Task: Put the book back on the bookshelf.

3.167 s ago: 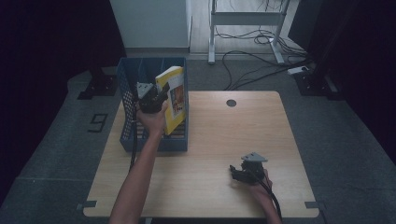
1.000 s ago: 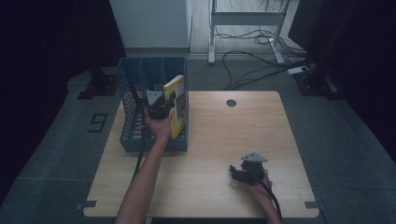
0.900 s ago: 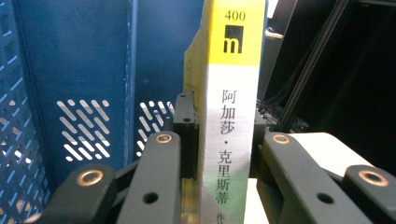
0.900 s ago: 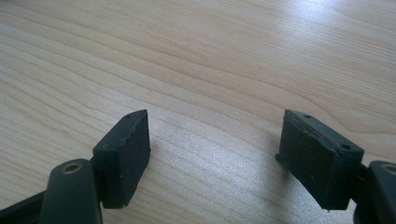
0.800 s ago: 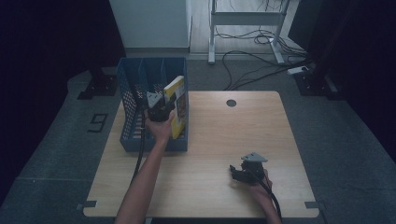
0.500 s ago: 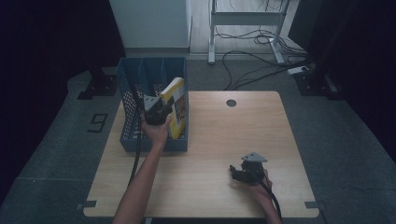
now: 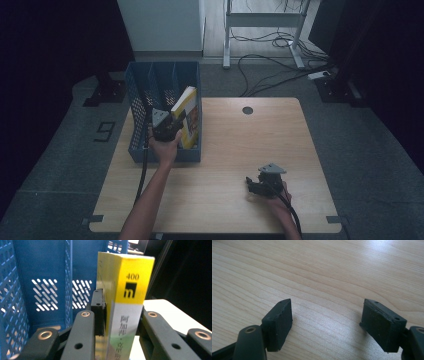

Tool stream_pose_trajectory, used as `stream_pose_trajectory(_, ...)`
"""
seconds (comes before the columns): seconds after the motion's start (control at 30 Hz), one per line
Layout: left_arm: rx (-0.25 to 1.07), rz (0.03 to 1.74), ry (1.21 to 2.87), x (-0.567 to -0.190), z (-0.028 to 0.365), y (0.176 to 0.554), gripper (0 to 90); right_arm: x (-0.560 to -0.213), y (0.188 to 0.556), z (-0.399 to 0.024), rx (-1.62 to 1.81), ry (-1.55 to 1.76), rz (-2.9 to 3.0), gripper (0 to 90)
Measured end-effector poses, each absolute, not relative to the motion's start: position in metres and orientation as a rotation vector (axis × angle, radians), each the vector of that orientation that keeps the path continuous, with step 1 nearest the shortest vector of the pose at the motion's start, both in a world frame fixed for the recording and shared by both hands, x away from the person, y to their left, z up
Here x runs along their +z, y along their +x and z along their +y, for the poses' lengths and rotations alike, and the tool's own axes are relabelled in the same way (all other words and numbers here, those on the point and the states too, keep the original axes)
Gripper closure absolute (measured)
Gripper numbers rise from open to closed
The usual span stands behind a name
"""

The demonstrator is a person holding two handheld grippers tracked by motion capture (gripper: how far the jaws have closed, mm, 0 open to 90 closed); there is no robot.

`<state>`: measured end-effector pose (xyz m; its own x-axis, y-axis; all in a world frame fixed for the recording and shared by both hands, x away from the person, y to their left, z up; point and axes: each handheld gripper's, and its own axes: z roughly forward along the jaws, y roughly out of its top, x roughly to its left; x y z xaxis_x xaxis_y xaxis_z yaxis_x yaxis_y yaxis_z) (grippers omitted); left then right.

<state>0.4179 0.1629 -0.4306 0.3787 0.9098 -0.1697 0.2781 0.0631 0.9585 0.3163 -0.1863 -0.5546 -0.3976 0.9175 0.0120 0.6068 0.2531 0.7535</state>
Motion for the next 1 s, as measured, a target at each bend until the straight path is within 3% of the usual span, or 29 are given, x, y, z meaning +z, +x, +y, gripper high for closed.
stream_pose_trajectory(0.43, 0.671, 1.102, 1.505, -0.439, 0.160, 0.399, 69.9, -0.555, 0.316, -0.186, 0.963, 1.386, 2.096, 23.8)
stream_pose_trajectory(1.0, 0.624, 1.123, 1.468, -0.439, 0.165, 0.409, 60.1, -0.555, 0.316, -0.186, 0.962, 1.388, 2.096, 23.7)
